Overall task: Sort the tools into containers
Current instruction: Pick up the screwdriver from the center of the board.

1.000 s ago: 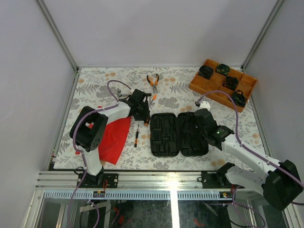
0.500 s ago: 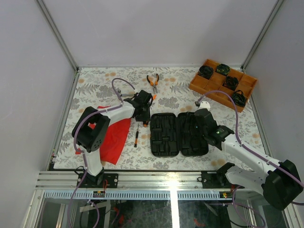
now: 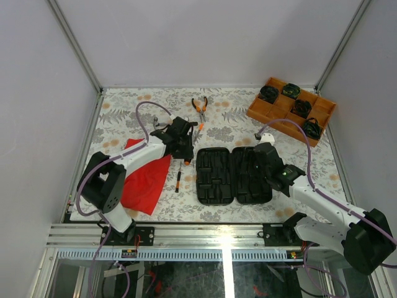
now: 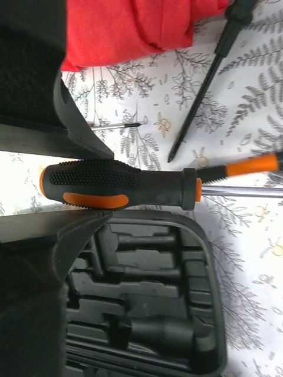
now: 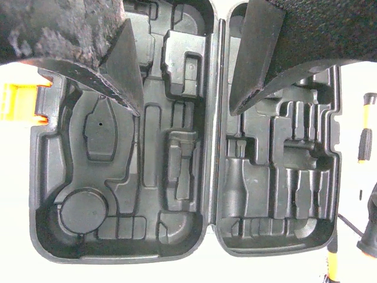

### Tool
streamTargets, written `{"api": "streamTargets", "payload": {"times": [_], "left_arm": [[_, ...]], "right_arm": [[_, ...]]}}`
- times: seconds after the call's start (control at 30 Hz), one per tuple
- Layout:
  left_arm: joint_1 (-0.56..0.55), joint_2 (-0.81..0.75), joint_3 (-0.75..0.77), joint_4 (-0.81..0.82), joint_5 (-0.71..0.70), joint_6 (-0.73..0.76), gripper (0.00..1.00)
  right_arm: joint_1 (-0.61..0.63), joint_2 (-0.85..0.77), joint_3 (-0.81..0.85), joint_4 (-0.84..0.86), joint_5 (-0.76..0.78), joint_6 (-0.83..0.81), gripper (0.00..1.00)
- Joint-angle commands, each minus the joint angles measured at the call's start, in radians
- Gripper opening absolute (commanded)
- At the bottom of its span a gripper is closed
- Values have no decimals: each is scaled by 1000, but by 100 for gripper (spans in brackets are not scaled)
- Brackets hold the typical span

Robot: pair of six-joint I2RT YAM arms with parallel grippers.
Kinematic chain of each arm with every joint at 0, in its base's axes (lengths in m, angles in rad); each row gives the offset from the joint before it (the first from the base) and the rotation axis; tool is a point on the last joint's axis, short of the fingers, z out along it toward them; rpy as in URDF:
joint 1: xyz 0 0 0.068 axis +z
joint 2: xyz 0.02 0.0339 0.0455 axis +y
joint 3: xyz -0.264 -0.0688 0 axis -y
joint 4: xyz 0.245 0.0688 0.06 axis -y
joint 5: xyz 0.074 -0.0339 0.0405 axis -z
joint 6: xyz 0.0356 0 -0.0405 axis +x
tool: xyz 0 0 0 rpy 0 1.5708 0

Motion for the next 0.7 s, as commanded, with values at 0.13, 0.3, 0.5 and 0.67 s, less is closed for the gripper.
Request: {"api": "streamTargets", "payload": {"times": [0.13, 0.3, 0.5, 0.67], "left_arm": [[-5, -83, -127, 83, 105, -16, 12], [-5, -180, -191, 159, 154, -19, 11], [-6, -285, -229, 215, 195, -23, 10], [-18, -339, -255, 275, 256, -61, 8]], "right_arm": [[4, -30, 0, 51, 2, 26, 67], [5, -57, -9, 105, -25, 61, 74], [4, -60, -26, 198, -84, 158, 78], [4, -36, -42, 325, -160, 321, 80]]}}
